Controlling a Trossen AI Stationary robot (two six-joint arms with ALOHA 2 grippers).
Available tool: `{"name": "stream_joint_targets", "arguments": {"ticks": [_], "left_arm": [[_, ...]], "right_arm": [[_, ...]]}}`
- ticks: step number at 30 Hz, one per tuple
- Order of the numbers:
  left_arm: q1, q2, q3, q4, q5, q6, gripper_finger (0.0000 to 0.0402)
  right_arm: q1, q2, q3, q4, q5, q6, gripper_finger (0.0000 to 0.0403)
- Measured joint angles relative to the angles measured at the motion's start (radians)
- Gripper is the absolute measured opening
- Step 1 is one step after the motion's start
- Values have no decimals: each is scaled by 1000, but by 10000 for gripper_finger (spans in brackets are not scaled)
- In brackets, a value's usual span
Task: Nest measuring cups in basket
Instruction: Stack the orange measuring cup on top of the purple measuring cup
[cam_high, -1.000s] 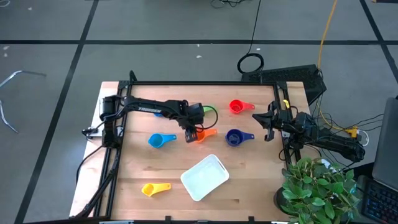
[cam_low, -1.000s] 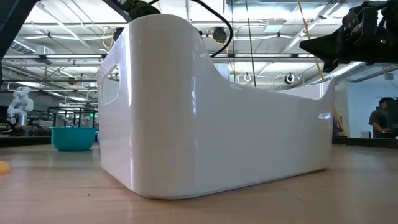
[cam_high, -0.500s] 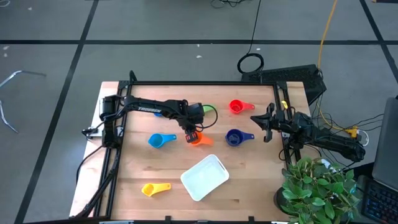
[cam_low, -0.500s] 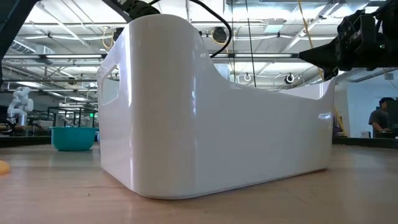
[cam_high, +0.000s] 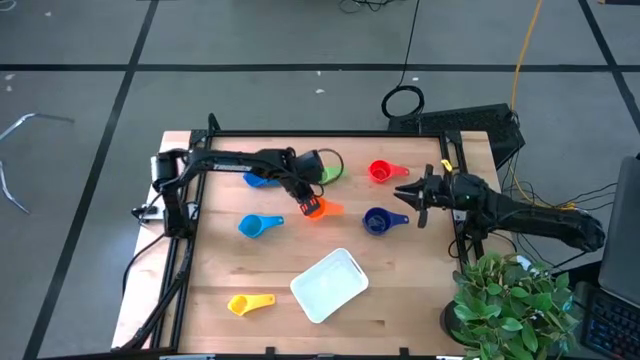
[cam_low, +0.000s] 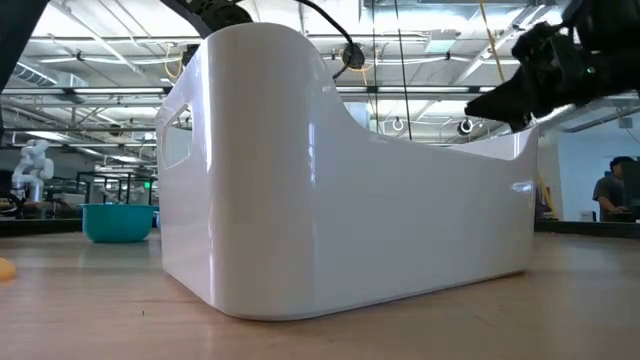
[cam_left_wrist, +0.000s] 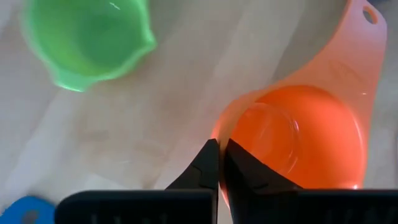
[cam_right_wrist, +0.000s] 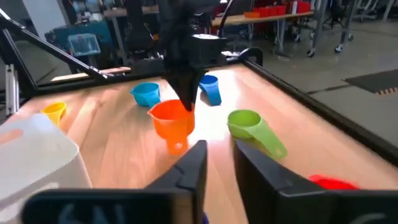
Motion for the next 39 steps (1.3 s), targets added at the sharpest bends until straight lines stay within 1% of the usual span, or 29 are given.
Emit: {"name": "stream_joint_targets", "arguments": {"ticks": [4, 7, 13, 15, 18, 21, 26, 29, 34, 39], "left_arm": [[20, -61, 0, -24, -7, -51, 7], [30, -92, 19, -70, -8, -66, 7], [34, -97, 166, -196, -32, -53, 7], [34, -97, 210, -210, -35, -50, 7], [35, -97, 249, -238, -36, -49, 7], [35, -97, 262, -235, -36, -46, 7], [26, -97, 262, -212, -36, -46, 7], [19, -97, 262, -208, -36, -45, 7], [12, -97, 262, -208, -36, -44, 7], [8, -97, 262, -194, -36, -44, 7]], "right_arm": [[0, 138, 122, -56, -1, -51, 137], [0, 246, 227, -119, -1, -106, 157], [0, 426, 402, -158, -5, -201, 164], [0, 472, 445, -157, -29, -212, 164], [0, 538, 493, -158, -76, -220, 167], [0, 610, 540, -160, -107, -227, 176], [0, 721, 618, -156, -110, -260, 208], [0, 768, 655, -154, -137, -264, 231], [0, 831, 688, -143, -139, -277, 255], [1, 902, 699, -137, -163, -282, 258]]}}
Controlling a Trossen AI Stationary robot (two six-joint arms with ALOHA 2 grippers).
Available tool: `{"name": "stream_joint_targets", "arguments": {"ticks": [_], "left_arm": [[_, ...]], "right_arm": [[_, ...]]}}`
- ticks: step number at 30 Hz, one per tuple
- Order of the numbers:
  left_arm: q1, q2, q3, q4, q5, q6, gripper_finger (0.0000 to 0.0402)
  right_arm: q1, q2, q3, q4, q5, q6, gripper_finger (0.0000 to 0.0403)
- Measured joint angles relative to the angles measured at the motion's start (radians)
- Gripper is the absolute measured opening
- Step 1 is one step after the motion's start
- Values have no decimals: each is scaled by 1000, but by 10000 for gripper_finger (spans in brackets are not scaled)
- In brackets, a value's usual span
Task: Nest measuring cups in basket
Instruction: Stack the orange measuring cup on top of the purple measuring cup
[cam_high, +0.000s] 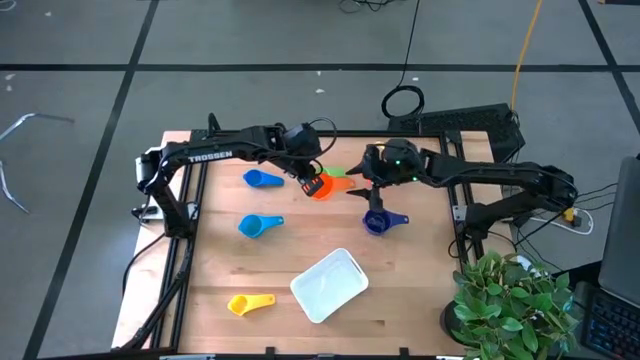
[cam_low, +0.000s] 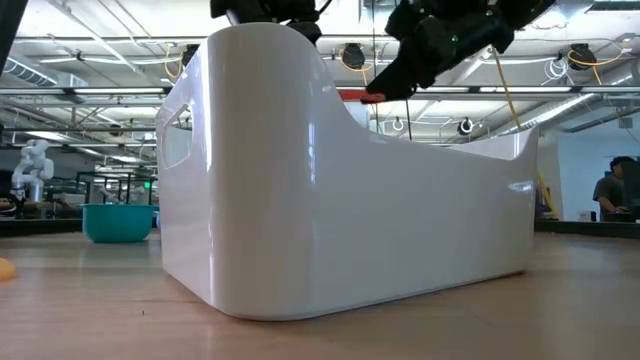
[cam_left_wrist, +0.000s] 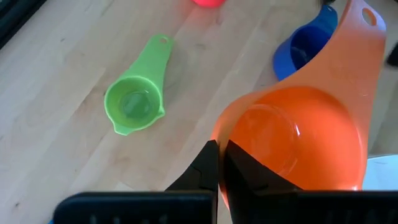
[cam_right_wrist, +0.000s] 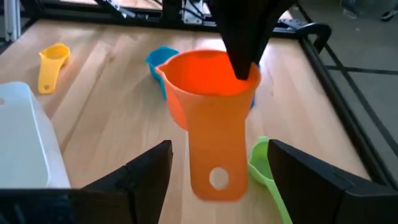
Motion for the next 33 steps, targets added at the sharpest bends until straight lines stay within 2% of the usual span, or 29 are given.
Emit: {"name": "stream_joint_targets", "arguments": {"ticks": [7, 12, 24, 33], "left_arm": [[-6, 0, 0, 10, 0, 12, 7], [-7, 0, 0, 6, 1, 15, 7], [-7, 0, 0, 0, 2, 23, 7], [-7, 0, 0, -2, -7, 24, 17]], "right_arm": [[0, 44, 2, 50, -25, 7, 255], [0, 44, 2, 52, -25, 9, 236], [26, 44, 2, 38, -12, -7, 120], [34, 44, 2, 35, 15, -24, 117]]}}
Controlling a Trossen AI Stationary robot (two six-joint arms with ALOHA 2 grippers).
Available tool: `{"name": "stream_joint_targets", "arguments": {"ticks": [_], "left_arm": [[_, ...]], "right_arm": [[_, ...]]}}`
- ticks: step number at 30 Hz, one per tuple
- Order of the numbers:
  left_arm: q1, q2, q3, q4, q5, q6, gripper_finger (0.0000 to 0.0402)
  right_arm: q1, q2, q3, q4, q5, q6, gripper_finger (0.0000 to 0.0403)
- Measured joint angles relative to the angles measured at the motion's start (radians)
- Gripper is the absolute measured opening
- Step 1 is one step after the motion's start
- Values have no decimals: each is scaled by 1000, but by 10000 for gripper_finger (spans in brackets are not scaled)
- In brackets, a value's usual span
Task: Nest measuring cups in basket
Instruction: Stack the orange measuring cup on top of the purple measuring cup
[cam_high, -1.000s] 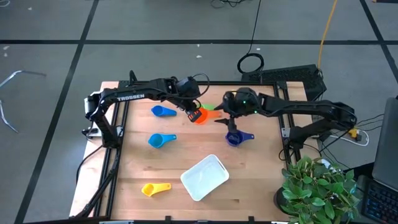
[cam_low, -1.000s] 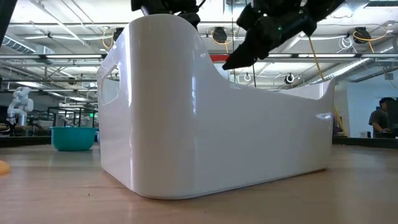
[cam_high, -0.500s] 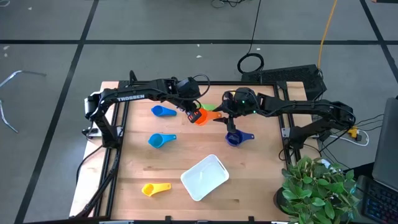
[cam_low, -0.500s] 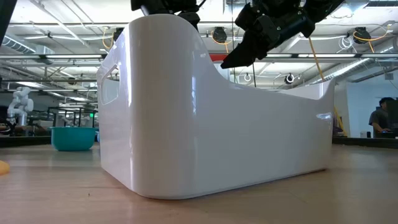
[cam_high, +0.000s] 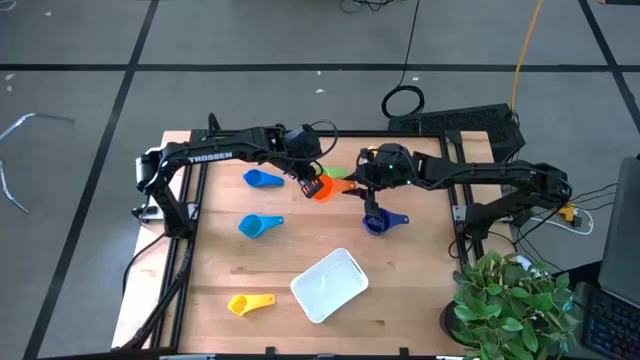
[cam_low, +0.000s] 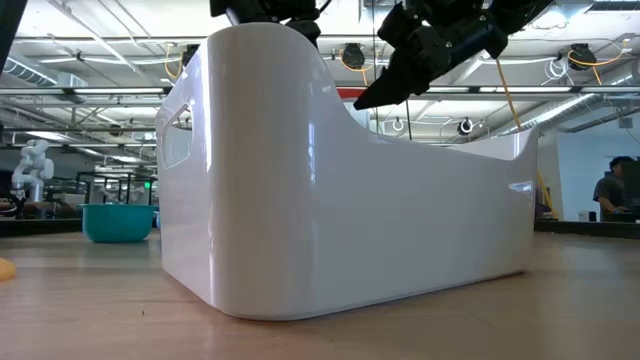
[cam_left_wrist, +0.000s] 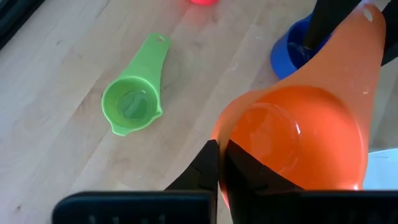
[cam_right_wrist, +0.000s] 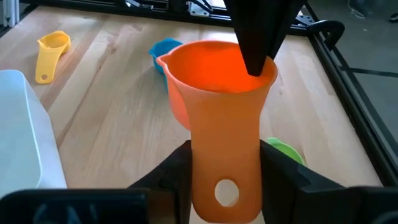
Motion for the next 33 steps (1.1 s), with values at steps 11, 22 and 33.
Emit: {"name": "stream_joint_targets", "arguments": {"ticks": [11, 22, 33], "left_arm": [[0, 1, 0, 1, -13, 48, 132], [13, -79, -1, 9, -25, 103, 207], [-1, -236, -26, 71, -74, 177, 218]], "right_arm": [[0, -15, 0, -33, -7, -18, 117], [-4, -107, 0, -141, -6, -22, 117], [-4, -324, -155, -250, -4, 52, 117]]}}
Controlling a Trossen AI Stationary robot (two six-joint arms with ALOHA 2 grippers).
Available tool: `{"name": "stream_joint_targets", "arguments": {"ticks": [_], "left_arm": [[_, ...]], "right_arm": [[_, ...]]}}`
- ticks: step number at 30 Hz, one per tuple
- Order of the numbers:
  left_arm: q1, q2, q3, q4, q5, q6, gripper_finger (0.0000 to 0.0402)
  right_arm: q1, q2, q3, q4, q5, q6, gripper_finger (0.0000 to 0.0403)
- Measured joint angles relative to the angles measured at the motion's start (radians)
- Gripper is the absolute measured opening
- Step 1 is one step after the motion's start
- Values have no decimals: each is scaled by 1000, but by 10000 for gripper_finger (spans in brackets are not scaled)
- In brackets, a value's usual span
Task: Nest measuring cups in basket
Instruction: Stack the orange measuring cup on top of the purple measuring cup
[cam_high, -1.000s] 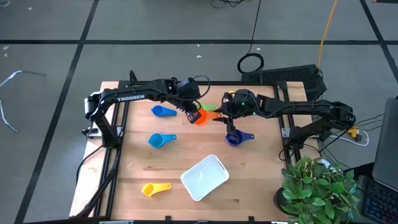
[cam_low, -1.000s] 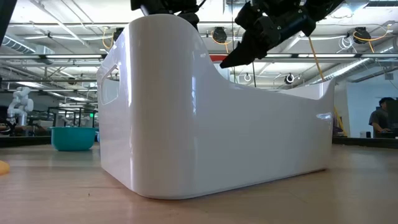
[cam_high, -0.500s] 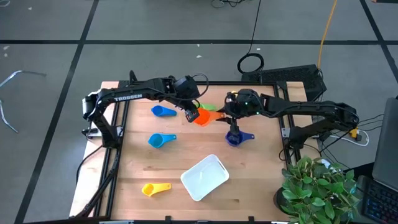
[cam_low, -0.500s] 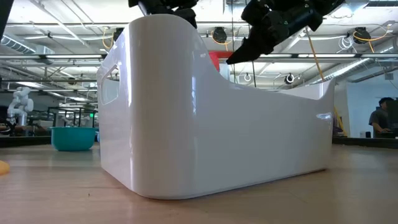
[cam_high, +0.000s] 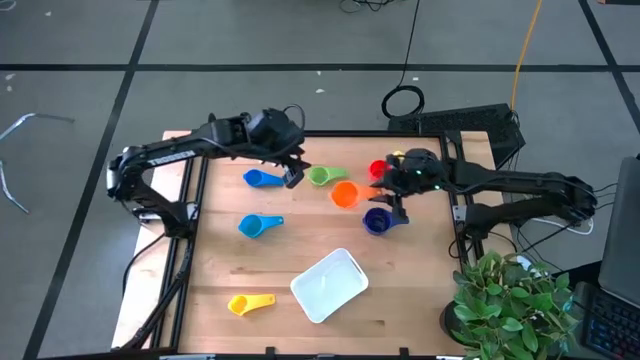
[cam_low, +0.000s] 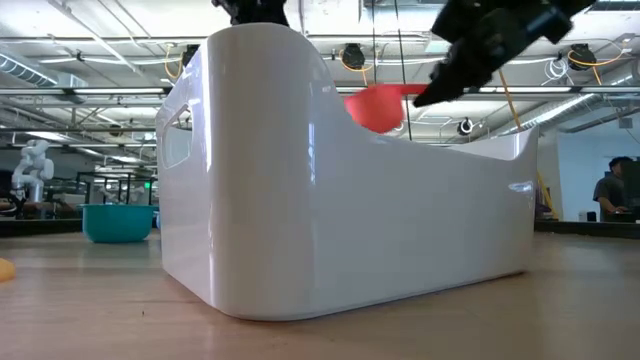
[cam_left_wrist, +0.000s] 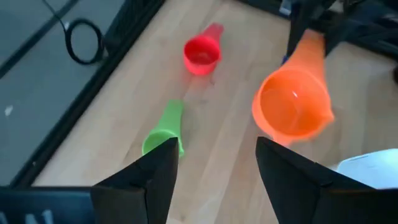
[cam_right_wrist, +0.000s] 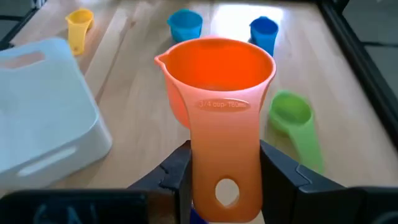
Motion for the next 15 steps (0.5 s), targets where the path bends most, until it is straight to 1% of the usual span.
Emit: {"name": "stream_joint_targets", "arguments": {"ticks": [3, 6, 9, 12, 15], "left_arm": [[-9, -30, -22, 37, 0, 7, 218], [-22, -32, -38, 97, 1, 17, 218], [-27, -30, -60, 113, 5, 31, 218], [-32, -31, -89, 153, 5, 34, 218], [-35, -30, -124, 194, 5, 33, 218]], "right_arm": [[1, -94, -80, -13, 0, 44, 117], [1, -181, -154, -41, 0, 86, 117], [2, -253, -220, -65, -1, 124, 118], [7, -297, -254, -72, -4, 171, 120], [17, -320, -261, -81, 38, 200, 121]]}}
